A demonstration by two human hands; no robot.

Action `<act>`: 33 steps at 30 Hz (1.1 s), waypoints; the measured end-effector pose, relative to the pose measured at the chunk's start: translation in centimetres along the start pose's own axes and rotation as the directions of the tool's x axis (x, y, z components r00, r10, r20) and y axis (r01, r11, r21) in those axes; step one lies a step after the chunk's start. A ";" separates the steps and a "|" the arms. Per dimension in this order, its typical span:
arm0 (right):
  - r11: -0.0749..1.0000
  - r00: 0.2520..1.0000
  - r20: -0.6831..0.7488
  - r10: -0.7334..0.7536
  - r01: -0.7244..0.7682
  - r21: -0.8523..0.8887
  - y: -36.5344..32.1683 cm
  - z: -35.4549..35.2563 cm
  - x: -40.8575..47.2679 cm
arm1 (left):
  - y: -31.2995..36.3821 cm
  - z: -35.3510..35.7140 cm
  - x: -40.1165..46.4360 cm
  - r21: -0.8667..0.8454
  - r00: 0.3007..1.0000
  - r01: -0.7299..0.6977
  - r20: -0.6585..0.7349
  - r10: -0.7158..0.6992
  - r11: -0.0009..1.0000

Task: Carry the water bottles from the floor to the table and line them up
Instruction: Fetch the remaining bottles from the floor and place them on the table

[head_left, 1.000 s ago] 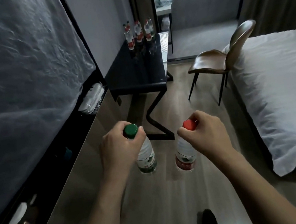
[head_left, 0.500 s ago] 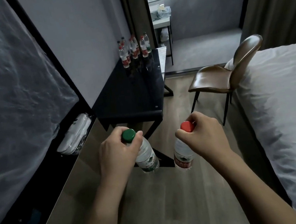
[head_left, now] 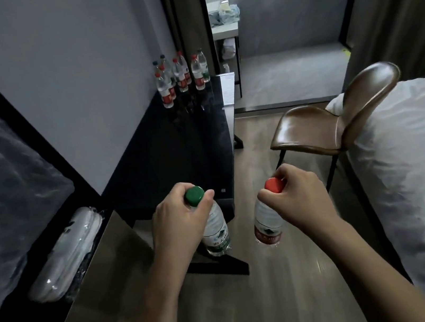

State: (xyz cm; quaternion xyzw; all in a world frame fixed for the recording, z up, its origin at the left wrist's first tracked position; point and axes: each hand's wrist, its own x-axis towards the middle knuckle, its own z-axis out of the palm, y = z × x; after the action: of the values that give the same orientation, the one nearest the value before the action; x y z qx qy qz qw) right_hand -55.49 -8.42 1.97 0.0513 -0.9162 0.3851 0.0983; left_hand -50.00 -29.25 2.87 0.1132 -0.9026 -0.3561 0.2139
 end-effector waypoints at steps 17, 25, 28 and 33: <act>1.000 1.000 0.024 0.020 -0.021 0.023 5.6 5.2 26.3 | -0.3 13.2 24.3 -0.087 1.000 -0.023 -0.011 0.022 0.996; 0.999 0.998 0.059 -0.034 0.034 0.006 8.8 5.2 43.7 | 2.6 20.9 38.3 -0.052 0.999 -0.038 -0.017 0.037 0.998; 1.000 0.997 0.064 -0.030 0.030 -0.005 9.3 5.4 49.0 | 3.5 22.9 42.8 -0.068 0.998 -0.039 -0.049 0.035 0.997; 1.000 0.997 0.078 0.003 -0.004 0.001 10.9 7.6 56.6 | 2.9 26.6 49.2 -0.090 0.998 0.019 -0.054 -0.024 0.996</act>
State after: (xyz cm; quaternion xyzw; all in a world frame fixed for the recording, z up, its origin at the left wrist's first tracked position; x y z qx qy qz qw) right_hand -113.58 -7.33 1.63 0.0647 -0.9193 0.3832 0.0618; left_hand -105.98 -28.89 2.45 0.1229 -0.8784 -0.3951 0.2394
